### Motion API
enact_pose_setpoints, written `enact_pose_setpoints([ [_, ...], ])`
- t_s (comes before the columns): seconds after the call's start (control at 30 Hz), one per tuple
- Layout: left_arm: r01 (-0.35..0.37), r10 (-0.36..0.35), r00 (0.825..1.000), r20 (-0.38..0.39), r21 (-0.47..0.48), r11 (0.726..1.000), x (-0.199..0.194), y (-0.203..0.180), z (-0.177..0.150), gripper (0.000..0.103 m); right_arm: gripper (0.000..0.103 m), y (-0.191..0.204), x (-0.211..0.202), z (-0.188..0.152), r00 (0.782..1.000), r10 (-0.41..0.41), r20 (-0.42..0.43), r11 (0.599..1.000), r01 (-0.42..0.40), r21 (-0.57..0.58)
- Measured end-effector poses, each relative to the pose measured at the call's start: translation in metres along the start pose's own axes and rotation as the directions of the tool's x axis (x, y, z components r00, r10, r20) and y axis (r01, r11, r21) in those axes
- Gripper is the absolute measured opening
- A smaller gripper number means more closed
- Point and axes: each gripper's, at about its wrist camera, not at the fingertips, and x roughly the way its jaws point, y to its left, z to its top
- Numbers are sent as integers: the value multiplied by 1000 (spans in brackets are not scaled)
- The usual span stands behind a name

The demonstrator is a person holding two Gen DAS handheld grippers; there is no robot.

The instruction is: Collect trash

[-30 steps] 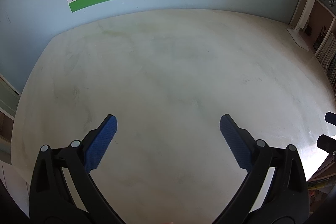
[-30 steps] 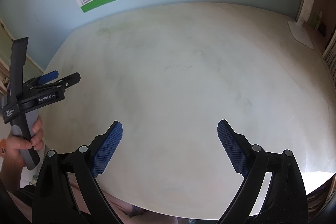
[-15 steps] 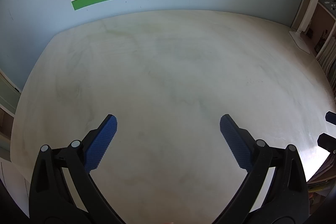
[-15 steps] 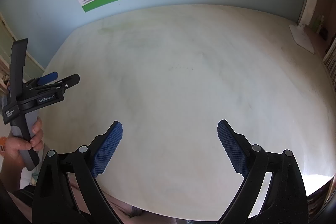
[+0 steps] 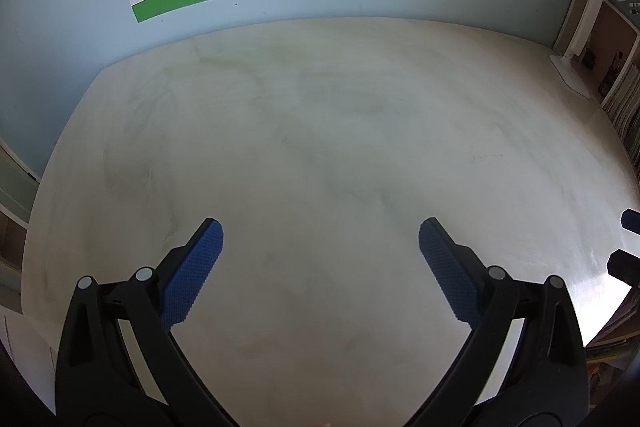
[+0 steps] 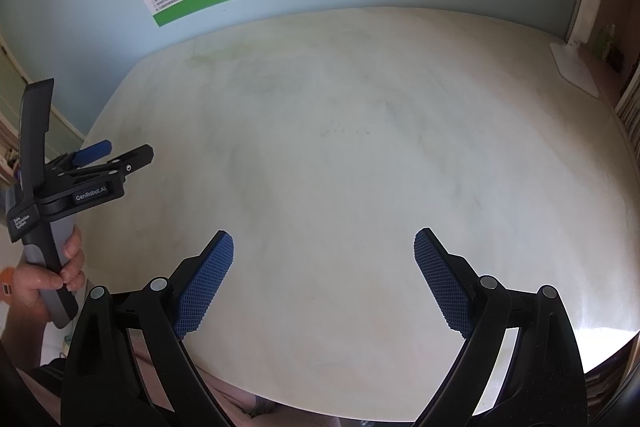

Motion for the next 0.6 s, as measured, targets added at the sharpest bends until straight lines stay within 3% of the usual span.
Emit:
enact_pose_setpoints([
  [0.6, 0, 0, 1000, -13, 5, 1000, 5, 2, 2, 96, 91, -1, 5, 3, 1000, 2, -16, 1000, -2, 2],
])
